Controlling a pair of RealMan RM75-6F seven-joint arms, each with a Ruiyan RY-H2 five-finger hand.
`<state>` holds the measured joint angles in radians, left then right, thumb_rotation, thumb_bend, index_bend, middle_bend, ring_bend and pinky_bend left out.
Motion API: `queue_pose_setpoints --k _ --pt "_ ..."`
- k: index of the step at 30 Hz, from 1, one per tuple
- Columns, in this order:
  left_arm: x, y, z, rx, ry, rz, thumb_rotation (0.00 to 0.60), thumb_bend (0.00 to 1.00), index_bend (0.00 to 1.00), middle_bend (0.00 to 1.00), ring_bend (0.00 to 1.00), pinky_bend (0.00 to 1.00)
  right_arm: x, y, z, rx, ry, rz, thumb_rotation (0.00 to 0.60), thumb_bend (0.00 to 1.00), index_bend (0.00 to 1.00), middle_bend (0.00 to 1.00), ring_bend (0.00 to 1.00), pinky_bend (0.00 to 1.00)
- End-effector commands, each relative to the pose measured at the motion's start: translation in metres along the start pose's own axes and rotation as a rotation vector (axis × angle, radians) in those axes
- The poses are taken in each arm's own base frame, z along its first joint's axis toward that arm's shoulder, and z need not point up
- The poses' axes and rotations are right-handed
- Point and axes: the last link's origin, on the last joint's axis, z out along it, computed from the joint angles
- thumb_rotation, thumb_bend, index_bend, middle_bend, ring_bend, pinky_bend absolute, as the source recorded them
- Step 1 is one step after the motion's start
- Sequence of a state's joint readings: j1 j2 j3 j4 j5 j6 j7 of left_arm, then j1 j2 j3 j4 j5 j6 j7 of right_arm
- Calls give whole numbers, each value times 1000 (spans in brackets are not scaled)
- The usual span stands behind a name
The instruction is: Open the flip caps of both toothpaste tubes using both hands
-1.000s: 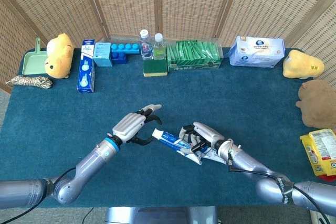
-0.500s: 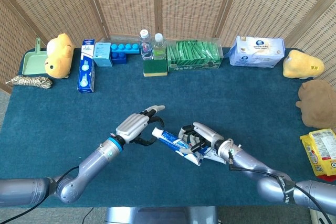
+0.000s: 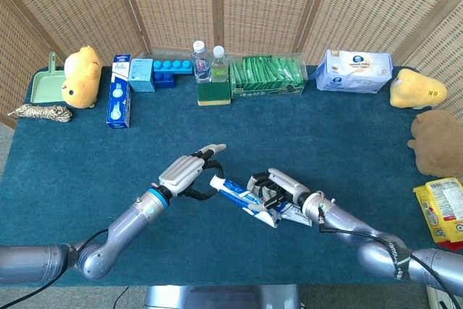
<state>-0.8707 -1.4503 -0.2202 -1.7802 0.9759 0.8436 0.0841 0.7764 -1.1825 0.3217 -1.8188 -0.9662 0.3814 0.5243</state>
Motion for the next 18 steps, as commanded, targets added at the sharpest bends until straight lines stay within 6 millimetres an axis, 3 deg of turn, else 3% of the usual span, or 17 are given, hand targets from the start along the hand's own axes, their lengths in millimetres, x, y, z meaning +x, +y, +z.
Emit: queue_pose_setpoints --k 1,18 --pt "0 0 0 0 0 -5 600 335 420 55 0 192 2 0 -1 0 -2 21 600 559 867 740 717 790" --pt "2 0 1 -6 5 -13 600 335 430 60 0 194 9 4 -3 -2 -11 78 600 561 868 740 721 790"
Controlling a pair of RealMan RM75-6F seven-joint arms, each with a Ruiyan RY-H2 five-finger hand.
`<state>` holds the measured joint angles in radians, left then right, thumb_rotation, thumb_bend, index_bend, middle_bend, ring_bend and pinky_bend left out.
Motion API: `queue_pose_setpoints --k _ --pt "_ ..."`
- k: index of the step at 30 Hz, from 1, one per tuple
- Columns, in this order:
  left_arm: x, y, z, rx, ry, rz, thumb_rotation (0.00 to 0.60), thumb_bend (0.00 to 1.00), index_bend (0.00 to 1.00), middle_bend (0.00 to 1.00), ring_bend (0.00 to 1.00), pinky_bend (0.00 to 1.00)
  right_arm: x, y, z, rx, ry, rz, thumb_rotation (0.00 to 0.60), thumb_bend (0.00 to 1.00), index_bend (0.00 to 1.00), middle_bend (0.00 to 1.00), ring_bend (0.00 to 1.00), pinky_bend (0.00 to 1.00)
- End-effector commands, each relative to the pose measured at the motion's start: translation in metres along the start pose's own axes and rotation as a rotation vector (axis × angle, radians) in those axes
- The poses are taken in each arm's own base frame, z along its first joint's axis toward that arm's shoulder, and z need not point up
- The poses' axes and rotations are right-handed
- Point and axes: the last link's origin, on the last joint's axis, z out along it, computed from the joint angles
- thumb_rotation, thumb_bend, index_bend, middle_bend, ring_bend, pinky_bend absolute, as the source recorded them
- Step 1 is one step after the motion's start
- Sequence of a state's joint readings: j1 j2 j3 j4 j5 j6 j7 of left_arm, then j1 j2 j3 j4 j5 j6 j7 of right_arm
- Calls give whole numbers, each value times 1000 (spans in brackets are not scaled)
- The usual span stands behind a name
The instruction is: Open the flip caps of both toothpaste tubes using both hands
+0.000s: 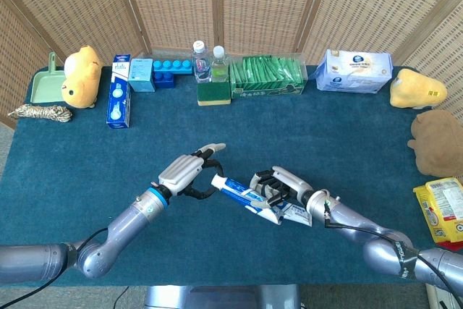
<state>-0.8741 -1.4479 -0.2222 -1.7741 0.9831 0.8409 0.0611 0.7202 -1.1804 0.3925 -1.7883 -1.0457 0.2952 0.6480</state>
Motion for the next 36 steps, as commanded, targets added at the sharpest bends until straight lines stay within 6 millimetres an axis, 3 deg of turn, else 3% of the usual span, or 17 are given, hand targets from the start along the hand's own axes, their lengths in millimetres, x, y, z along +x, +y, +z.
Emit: queue_pose_setpoints --k 1,36 --pt "1 0 0 -1 3 0 600 335 434 61 0 194 1 1 0 0 -1 2 600 562 868 740 721 790" --pt "5 -3 -1 10 26 -5 600 337 536 85 0 197 22 8 1 -9 65 48 600 564 867 740 721 790"
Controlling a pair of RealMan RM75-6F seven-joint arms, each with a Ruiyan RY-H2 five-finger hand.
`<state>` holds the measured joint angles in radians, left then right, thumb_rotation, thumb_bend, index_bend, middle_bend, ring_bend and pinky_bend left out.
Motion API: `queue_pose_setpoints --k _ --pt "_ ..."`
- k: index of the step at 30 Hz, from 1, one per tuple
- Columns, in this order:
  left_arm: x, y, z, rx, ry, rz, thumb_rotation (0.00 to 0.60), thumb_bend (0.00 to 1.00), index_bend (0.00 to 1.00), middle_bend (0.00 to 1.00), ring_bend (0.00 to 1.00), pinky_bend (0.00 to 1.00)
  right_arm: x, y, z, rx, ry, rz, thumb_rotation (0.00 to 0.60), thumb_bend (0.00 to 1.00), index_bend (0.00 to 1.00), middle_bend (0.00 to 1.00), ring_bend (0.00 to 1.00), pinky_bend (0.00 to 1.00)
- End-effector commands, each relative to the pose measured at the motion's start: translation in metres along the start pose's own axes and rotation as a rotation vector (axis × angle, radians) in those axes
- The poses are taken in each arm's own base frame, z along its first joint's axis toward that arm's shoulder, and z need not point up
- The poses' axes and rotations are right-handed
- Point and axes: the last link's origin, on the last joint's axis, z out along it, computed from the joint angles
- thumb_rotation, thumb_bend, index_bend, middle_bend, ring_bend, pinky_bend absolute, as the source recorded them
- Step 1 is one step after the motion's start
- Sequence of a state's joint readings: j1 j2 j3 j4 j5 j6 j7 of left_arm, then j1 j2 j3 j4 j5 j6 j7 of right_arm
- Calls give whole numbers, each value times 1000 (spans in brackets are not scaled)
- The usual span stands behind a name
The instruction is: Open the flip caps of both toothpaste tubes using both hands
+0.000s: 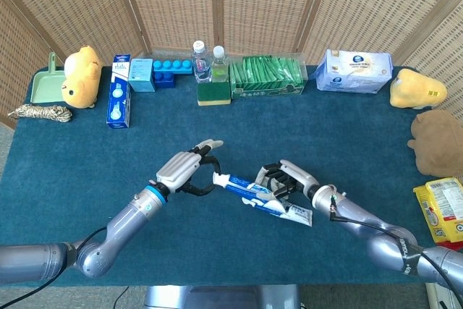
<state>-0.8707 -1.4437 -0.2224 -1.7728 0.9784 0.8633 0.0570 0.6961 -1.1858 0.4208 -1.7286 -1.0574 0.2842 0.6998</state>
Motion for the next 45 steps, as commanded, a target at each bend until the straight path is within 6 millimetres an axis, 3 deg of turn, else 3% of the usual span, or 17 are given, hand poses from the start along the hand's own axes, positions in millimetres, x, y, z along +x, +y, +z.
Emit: queue_pose_setpoints --k 1,19,27,32,40,43,45 --pt "0 0 -1 0 1 -1 600 337 536 85 0 197 2 1 1 0 11 3 600 564 867 741 721 790" --pt "0 -2 -12 -4 -3 -2 600 337 498 65 0 197 13 2 8 -13 70 21 600 570 867 740 721 790" --pt "18 -1 -23 -15 51 -11 600 337 376 51 0 195 12 4 6 -11 79 -36 600 565 863 736 715 785" --pt "44 -9 -46 7 129 -1 600 336 345 48 0 189 13 8 6 -3 94 -115 600 558 842 717 682 740" --pt "69 -35 -95 99 224 30 600 336 334 46 0 177 20 19 10 20 150 -219 600 518 730 616 582 583" --pt "74 -45 -121 141 253 51 600 336 327 46 0 175 22 23 12 39 184 -235 600 474 679 573 535 498" --pt "76 -50 -137 165 268 63 600 337 324 46 0 173 25 26 13 52 211 -257 600 446 641 544 491 389"
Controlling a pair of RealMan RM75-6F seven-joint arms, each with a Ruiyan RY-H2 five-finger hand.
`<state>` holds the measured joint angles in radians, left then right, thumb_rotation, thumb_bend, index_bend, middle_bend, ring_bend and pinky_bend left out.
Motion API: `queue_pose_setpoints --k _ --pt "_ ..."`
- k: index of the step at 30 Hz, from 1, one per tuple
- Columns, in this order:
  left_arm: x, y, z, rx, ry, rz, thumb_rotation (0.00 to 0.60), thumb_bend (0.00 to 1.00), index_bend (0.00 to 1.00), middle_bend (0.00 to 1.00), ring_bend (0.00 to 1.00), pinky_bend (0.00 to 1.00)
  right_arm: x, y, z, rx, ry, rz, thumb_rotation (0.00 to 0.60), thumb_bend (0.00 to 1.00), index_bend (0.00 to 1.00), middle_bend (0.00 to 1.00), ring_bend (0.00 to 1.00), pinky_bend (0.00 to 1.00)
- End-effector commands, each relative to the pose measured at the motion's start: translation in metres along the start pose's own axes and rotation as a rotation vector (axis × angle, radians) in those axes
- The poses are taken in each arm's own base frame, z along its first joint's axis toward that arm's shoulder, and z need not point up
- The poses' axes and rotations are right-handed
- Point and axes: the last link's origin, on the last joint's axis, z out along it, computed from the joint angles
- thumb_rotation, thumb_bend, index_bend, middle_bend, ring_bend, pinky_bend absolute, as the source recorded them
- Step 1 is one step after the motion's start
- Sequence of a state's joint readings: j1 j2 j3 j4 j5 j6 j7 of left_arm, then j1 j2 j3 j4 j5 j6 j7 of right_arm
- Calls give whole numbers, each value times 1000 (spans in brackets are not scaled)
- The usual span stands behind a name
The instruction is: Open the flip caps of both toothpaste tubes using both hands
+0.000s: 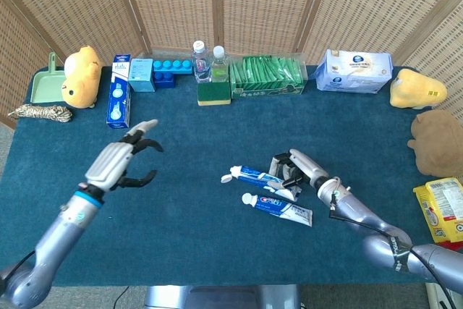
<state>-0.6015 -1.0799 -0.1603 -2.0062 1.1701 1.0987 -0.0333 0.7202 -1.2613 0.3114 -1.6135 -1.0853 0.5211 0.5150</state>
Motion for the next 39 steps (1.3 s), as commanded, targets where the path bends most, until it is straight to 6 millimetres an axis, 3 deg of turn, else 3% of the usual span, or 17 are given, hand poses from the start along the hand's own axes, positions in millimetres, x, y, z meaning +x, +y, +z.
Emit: queue_pose_setpoints --k 1,3,7,13,15,20,25,30,32,39 --pt "10 -16 -32 52 33 27 600 337 323 46 0 172 3 9 2 19 58 -42 600 436 626 534 477 352" --pt "15 -23 -46 78 51 41 600 337 319 46 0 170 5 12 3 30 96 -63 600 419 588 501 442 279" --pt "20 -36 -72 133 86 57 600 335 311 46 0 167 8 19 2 43 138 -78 572 419 544 428 372 254" --pt "22 -55 -108 220 128 69 600 336 302 47 0 160 11 35 -7 46 184 -141 435 412 409 328 232 230" --pt "22 -57 -114 235 140 69 600 336 296 47 0 156 12 37 -10 54 200 -146 393 400 352 295 181 225" --pt "21 -64 -124 266 169 94 600 335 289 47 0 150 19 38 -21 97 267 -156 378 381 301 258 121 218" --pt "17 -72 -134 299 189 162 600 336 276 47 0 137 26 39 -43 147 353 -234 397 380 303 245 106 216" --pt "14 -85 -143 350 193 225 600 336 259 50 0 108 29 46 -74 158 474 -343 556 378 318 251 106 216" --pt "11 -90 -146 372 192 236 600 337 258 60 0 107 30 50 -88 143 519 -390 590 378 324 257 108 216" --pt "-1 -100 -156 399 217 318 600 335 258 95 0 107 24 63 -130 91 616 -530 600 376 365 268 124 216"
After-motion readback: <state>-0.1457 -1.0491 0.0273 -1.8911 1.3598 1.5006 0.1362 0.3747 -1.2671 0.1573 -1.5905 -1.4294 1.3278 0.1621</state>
